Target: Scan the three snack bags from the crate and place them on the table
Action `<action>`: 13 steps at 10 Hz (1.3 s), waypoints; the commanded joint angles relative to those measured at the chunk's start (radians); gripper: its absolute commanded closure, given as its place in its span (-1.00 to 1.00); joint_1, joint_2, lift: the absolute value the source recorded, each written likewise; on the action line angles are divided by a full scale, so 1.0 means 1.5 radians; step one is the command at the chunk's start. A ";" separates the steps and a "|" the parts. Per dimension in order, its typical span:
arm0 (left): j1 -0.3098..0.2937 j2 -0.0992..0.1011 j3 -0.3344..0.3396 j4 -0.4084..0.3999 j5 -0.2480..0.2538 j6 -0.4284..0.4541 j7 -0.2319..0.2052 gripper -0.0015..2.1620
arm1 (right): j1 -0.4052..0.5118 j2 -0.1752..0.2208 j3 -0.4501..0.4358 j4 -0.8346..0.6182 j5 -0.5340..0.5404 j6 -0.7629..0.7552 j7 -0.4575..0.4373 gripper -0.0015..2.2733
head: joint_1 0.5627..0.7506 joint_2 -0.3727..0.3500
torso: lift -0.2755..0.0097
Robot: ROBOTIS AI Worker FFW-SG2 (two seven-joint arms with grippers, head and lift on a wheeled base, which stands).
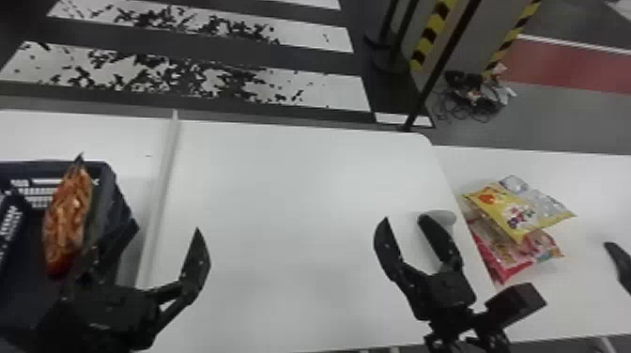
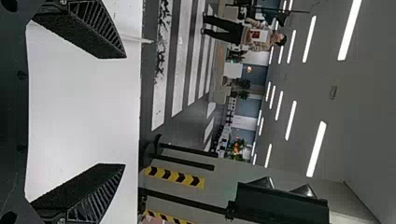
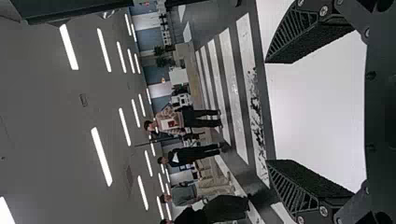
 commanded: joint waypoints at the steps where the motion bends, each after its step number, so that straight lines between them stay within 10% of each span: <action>1: 0.003 0.001 0.001 -0.008 0.000 0.002 0.001 -0.97 | 0.007 0.000 -0.003 -0.003 -0.004 -0.007 0.000 -0.88 | 0.41 -0.51 | 0.50; 13: 0.012 -0.009 0.184 -0.067 0.080 0.096 0.064 -0.92 | 0.011 -0.004 -0.007 -0.013 -0.011 0.004 -0.001 -0.88 | 0.41 0.09 | 0.50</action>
